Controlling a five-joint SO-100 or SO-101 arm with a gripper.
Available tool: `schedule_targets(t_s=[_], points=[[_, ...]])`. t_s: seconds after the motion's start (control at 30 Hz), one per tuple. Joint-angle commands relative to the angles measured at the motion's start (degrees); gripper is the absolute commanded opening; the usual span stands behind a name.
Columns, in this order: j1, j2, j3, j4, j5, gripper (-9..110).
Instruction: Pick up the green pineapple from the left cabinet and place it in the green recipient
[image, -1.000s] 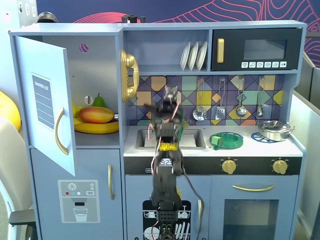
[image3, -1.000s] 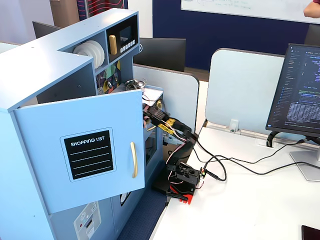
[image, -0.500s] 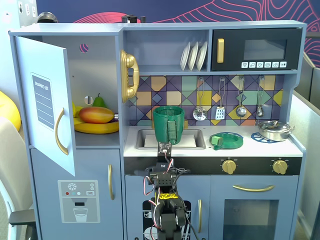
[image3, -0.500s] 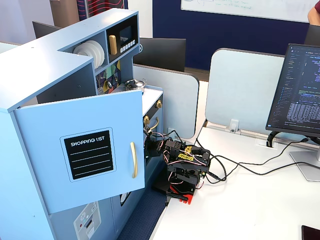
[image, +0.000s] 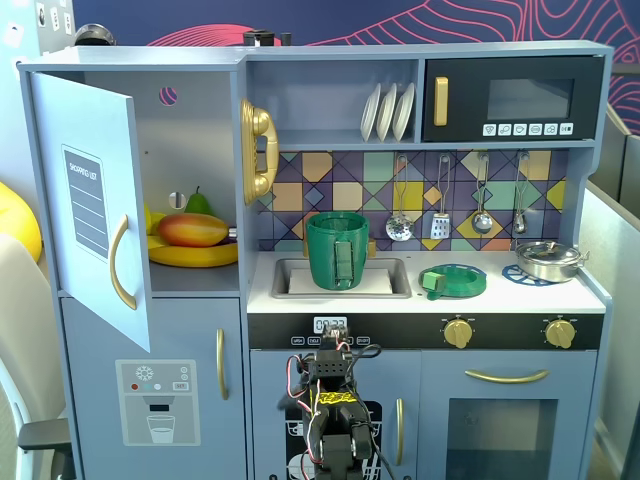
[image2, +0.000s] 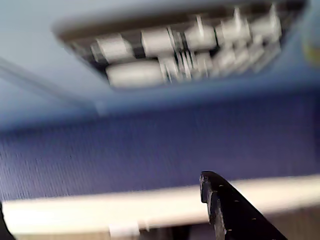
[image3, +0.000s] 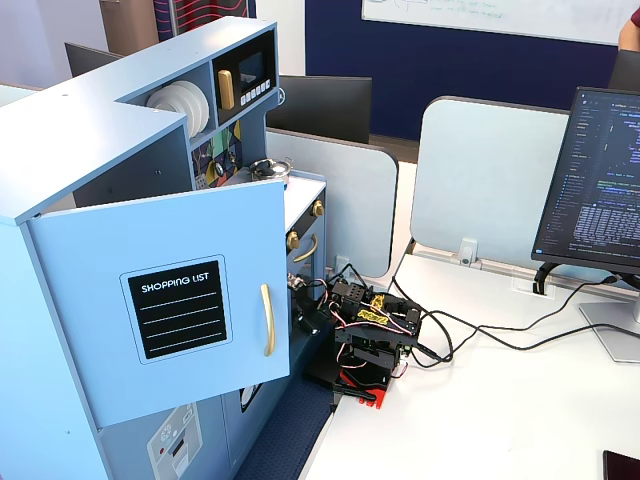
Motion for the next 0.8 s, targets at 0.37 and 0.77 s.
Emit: schedule_targets(t_s=[0.37, 0.77], points=[[-1.49, -0.44, -0.35, 15.21, 3.6, 1], [0.79, -0.44, -0.35, 22.68, -10.46, 0]])
